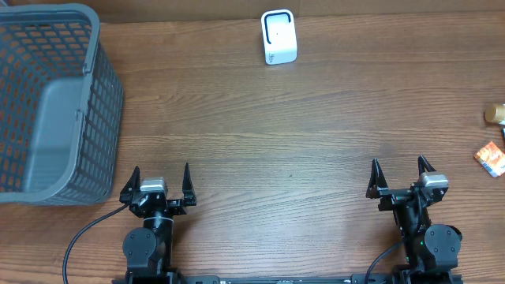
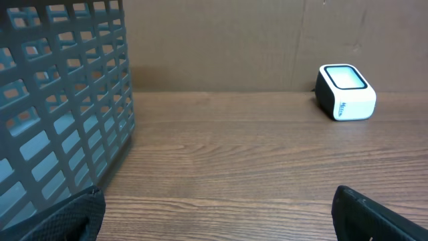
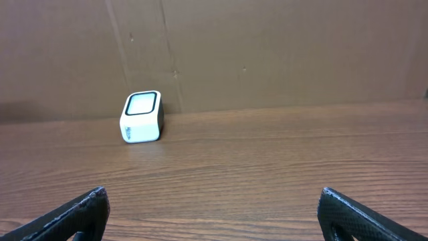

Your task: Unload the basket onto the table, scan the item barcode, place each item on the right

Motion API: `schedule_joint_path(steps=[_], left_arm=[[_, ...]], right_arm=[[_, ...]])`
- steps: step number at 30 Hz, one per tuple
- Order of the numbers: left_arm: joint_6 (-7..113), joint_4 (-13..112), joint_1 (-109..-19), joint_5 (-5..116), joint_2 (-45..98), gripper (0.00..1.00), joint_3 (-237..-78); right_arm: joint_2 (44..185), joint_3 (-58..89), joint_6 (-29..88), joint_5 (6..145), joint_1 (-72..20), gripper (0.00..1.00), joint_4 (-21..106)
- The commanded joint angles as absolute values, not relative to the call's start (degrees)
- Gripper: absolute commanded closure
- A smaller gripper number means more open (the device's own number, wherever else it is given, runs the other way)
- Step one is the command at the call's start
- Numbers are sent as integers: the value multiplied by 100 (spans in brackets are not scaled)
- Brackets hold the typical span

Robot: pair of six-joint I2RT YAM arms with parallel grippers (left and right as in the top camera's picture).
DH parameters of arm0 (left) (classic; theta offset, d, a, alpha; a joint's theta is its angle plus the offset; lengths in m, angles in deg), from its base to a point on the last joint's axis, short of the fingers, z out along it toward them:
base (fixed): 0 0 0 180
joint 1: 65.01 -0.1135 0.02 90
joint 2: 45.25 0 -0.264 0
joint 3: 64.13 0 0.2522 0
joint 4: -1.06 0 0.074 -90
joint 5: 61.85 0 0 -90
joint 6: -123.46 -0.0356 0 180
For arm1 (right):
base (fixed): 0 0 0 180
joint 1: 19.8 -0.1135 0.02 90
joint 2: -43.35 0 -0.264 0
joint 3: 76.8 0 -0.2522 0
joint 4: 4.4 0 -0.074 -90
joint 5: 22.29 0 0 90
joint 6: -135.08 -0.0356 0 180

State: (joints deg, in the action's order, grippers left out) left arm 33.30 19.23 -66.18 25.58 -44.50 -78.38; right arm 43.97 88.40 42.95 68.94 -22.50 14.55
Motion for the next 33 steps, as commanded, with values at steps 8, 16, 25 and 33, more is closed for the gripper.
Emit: schedule_joint_path(steps=[8,16,25,33], left_arm=[[3907,1927,-6660,2516,-4507,0,-7816],[3817,1910,-6660,2518,-4507,0,-7816],[3817,1907,-6660,2518,-4505,0,-7816],[3817,1907,-6660,2518,-4505,0,-7816]], right_arm=[[4351,8897,4317,6881,-2239,0,1418],[4351,8897,4317,6881,-2239,0,1418],[4351,8897,4317,6881,-2239,0,1418],[4351,8897,4317,6881,-2239,0,1418]])
